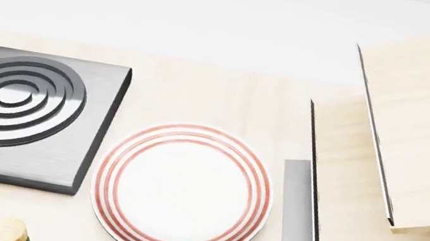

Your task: Pick up the akita bowl and put it on the plate.

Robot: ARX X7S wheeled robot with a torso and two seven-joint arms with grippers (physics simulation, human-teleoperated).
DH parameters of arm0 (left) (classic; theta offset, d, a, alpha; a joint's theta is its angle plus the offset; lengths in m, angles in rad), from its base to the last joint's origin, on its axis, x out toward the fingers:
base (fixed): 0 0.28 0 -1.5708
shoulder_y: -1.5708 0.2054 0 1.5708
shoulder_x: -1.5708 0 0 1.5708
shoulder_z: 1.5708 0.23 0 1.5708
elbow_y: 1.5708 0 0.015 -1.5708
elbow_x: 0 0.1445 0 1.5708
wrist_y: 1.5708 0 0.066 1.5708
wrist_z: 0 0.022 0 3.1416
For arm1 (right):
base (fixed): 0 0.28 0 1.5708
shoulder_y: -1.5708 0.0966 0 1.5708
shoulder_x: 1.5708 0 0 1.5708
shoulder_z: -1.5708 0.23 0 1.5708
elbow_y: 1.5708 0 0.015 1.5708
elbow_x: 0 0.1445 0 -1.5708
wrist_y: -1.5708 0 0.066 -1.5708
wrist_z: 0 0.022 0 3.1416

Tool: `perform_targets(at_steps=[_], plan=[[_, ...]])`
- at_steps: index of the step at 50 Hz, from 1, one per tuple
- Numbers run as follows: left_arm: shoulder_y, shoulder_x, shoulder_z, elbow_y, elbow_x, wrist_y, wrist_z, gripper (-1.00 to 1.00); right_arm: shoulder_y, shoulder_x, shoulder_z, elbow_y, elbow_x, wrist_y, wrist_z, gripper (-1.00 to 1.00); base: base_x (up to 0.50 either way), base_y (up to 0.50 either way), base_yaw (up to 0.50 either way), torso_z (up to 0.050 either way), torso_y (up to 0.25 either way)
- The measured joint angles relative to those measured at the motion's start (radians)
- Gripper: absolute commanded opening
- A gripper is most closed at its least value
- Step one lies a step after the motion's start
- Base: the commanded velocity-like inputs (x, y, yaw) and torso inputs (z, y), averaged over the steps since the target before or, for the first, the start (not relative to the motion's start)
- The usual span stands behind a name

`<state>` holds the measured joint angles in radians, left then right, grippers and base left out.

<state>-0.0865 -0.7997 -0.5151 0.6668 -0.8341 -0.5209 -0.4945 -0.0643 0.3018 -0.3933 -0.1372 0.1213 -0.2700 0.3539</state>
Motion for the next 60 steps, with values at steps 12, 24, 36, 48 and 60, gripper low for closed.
perform_targets(at_steps=[12, 24, 36, 48, 60], plan=[[-0.223, -0.030, 0.146, -0.055, -0.031, -0.037, -0.036, -1.00, 0.003, 0.001, -0.006, 0.005, 0.000, -0.001, 0.002, 1.00, 0.00, 0.00, 0.00, 0.000, 0.000], [-0.473, -0.017, 0.318, -0.140, -0.049, -0.090, -0.050, -1.00, 0.005, 0.002, -0.012, 0.010, 0.002, -0.003, 0.003, 1.00, 0.00, 0.00, 0.00, 0.000, 0.001], [-0.684, 0.043, 0.454, -0.242, -0.024, -0.112, -0.047, -1.00, 0.008, 0.004, -0.017, 0.014, 0.004, -0.003, 0.004, 1.00, 0.00, 0.00, 0.00, 0.000, 0.000], [-0.877, 0.123, 0.566, -0.373, 0.026, -0.112, -0.024, -1.00, 0.011, 0.006, -0.021, 0.018, 0.007, -0.003, 0.005, 1.00, 0.00, 0.00, 0.00, 0.000, 0.001], [-1.020, 0.203, 0.657, -0.513, 0.076, -0.111, 0.004, -1.00, 0.014, 0.008, -0.025, 0.023, 0.009, -0.005, 0.006, 1.00, 0.00, 0.00, 0.00, 0.000, 0.000]])
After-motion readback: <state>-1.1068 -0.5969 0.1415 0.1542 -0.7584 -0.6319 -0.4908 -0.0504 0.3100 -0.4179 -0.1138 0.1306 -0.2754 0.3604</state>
